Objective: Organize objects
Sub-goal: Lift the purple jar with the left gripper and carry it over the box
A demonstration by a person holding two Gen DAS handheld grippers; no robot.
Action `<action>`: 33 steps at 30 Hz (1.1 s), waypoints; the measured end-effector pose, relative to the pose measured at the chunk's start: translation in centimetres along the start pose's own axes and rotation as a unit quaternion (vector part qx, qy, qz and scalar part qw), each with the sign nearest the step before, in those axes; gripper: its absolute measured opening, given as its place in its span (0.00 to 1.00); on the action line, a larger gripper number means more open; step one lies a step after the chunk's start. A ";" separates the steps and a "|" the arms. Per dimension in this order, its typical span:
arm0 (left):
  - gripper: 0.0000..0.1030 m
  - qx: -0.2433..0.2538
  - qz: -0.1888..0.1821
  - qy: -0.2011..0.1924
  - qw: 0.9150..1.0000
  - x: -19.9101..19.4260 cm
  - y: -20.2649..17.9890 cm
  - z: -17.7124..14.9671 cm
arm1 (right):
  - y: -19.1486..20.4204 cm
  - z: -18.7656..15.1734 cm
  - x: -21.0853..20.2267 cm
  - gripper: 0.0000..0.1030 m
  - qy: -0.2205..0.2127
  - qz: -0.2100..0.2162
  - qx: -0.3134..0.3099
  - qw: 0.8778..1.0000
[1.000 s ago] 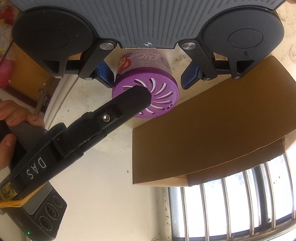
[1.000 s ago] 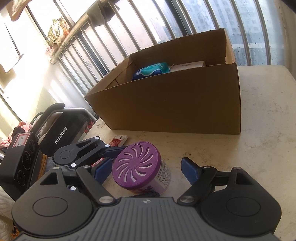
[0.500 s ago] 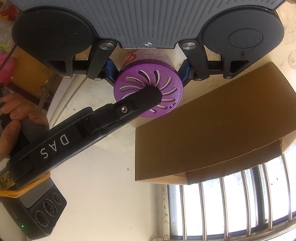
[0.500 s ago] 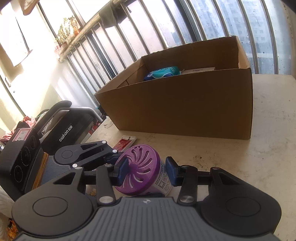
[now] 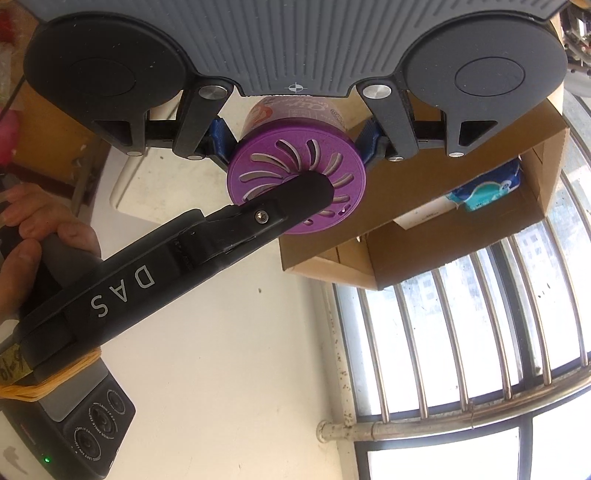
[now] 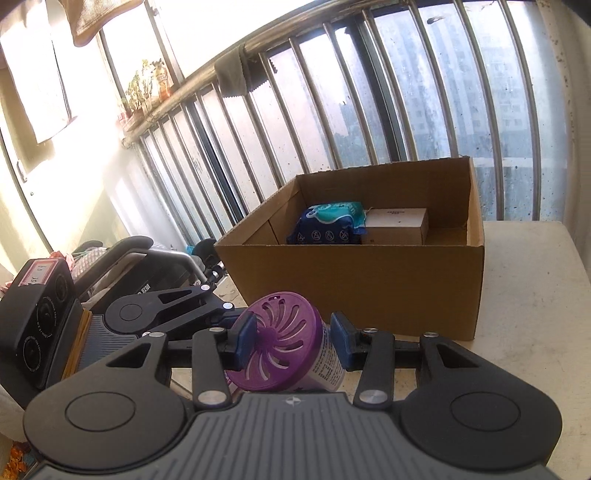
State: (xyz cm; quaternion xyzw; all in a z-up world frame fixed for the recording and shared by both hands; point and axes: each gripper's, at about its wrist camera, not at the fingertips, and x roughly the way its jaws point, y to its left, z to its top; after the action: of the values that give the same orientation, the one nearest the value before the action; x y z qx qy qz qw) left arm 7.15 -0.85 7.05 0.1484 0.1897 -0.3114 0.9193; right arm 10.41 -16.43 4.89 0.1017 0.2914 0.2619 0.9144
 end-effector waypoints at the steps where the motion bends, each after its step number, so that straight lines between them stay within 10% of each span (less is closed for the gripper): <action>1: 0.62 0.000 0.000 -0.002 1.000 -0.1 0.0 0.5 | 0.2 0.5 -0.2 0.46 -0.005 -0.002 -0.004 1.000; 18: 0.62 0.013 0.005 -0.011 1.000 3.0 4.3 7.3 | -1.8 9.6 0.5 0.47 -0.031 -0.007 -0.021 0.999; 33: 0.63 0.002 -0.064 0.074 0.995 13.9 11.6 11.0 | -9.8 17.1 8.2 0.47 0.021 -0.034 0.060 0.997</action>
State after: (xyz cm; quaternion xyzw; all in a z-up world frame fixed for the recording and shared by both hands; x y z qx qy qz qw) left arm 27.46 -3.44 12.46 0.1603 0.2660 -0.3582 0.8805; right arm 30.27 -20.78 11.51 0.1415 0.3286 0.2151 0.9087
